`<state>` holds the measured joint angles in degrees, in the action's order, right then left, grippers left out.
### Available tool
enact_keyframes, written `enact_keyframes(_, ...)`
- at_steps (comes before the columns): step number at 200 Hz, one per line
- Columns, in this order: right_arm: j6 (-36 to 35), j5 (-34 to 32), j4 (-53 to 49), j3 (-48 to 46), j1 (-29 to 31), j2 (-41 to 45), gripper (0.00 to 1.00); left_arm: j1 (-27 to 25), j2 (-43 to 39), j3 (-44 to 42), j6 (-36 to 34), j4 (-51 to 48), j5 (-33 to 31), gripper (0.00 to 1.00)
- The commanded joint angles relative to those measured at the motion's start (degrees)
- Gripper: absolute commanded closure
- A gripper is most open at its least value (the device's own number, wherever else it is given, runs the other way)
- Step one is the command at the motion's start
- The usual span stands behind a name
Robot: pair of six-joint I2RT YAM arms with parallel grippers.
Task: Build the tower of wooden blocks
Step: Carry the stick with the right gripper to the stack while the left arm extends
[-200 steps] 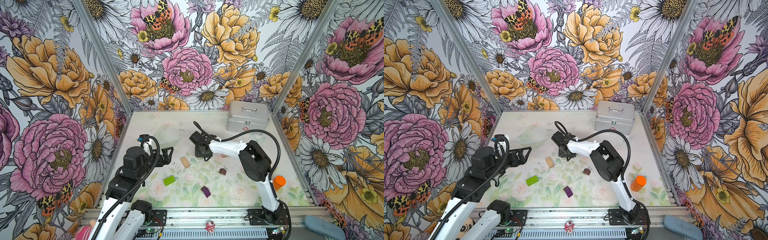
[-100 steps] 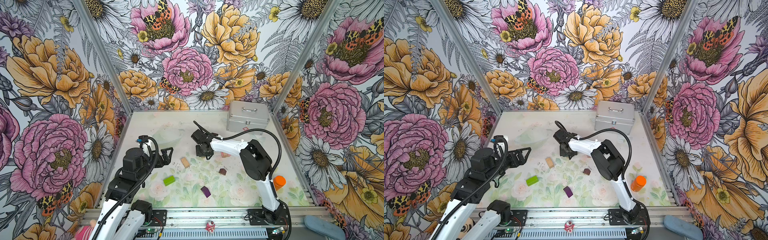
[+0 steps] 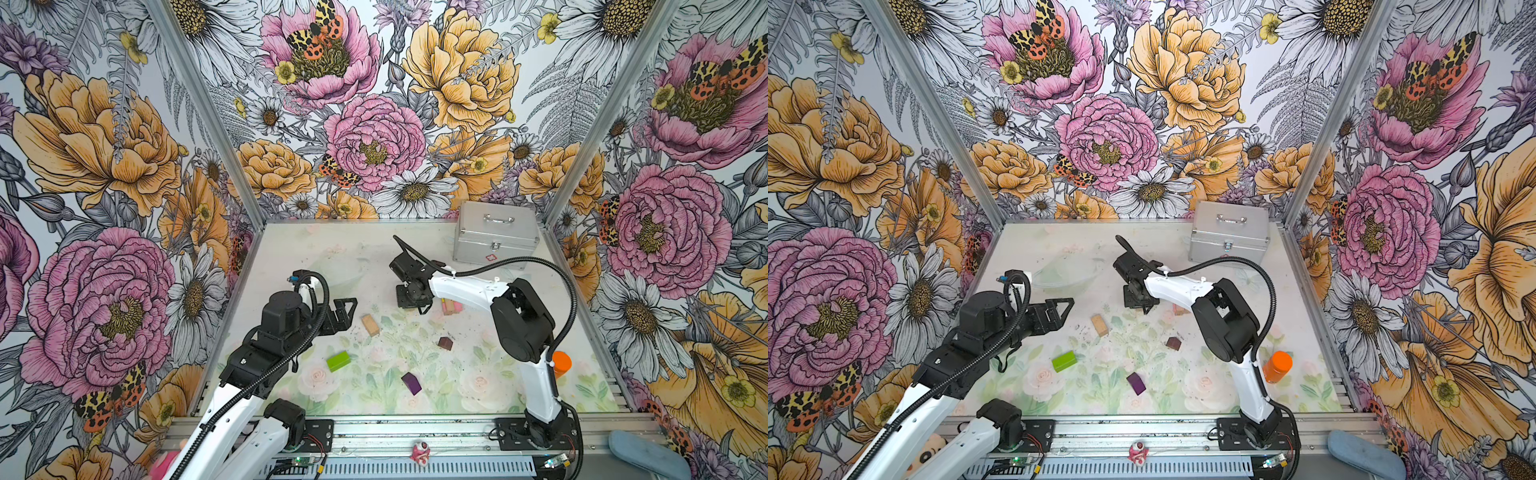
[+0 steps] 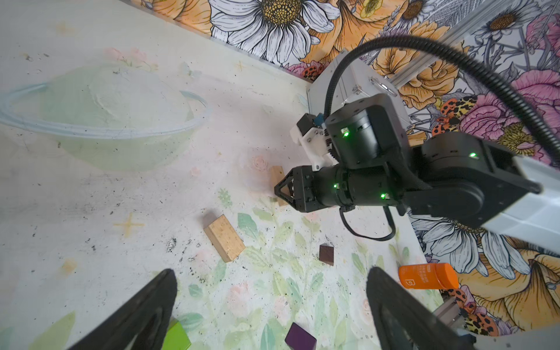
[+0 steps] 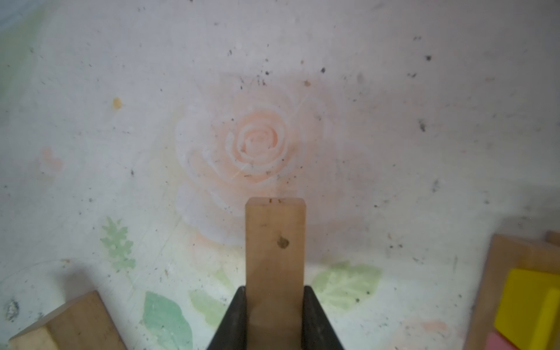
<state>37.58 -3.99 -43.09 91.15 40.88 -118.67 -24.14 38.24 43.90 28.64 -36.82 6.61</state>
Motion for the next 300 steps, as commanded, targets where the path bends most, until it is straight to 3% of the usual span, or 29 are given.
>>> enact_keyframes(1,-1.55,0.99,0.11,-0.84,-0.86,5.18,0.75,-3.34,0.99,2.43,1.15,2.38,-5.29,0.01)
enact_keyframes(87,-2.68,1.45,1.69,-10.58,-5.34,18.91,0.75,-13.03,7.38,5.14,2.28,5.85,-11.53,0.01)
enact_keyframes(197,-4.95,0.74,3.27,-27.03,-15.17,36.97,0.75,-23.76,17.96,8.49,3.04,13.33,-14.81,0.01)
enact_keyframes(300,-7.13,5.43,7.20,-36.27,-22.52,40.79,0.75,-28.69,33.66,17.20,0.58,17.12,-12.02,0.01)
